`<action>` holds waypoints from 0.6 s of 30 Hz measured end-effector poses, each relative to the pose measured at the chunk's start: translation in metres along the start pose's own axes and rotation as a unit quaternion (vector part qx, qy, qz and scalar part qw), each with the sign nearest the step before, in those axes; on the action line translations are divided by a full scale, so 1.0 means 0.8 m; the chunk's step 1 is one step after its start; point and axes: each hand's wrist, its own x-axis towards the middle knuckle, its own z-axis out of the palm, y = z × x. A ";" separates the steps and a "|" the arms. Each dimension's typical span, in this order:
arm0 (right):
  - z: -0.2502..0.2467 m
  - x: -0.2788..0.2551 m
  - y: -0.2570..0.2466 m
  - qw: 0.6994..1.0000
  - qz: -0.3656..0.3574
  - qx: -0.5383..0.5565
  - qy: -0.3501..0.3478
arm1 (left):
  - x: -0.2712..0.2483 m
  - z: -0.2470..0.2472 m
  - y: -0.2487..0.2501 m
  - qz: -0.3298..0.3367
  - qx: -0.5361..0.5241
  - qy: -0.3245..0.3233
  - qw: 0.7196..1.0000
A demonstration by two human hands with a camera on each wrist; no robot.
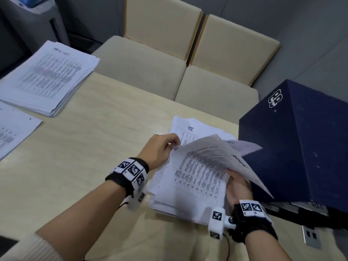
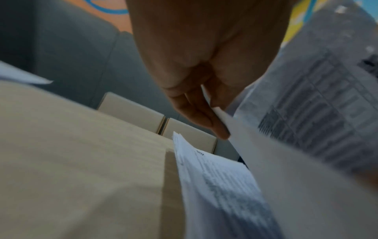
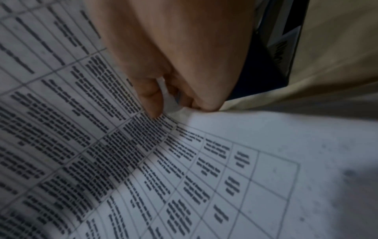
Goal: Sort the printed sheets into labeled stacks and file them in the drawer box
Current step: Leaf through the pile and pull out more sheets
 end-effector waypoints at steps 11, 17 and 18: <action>0.008 0.036 -0.006 0.991 -0.016 -0.059 0.118 | -0.014 0.016 0.009 -0.154 -0.198 -0.032 0.967; 0.056 0.028 -0.040 0.994 -0.101 0.027 -0.013 | 0.010 0.014 0.031 -0.211 -0.313 0.095 0.921; 0.064 0.023 -0.046 0.991 -0.131 0.007 -0.033 | 0.015 0.011 0.034 -0.204 -0.299 0.126 0.924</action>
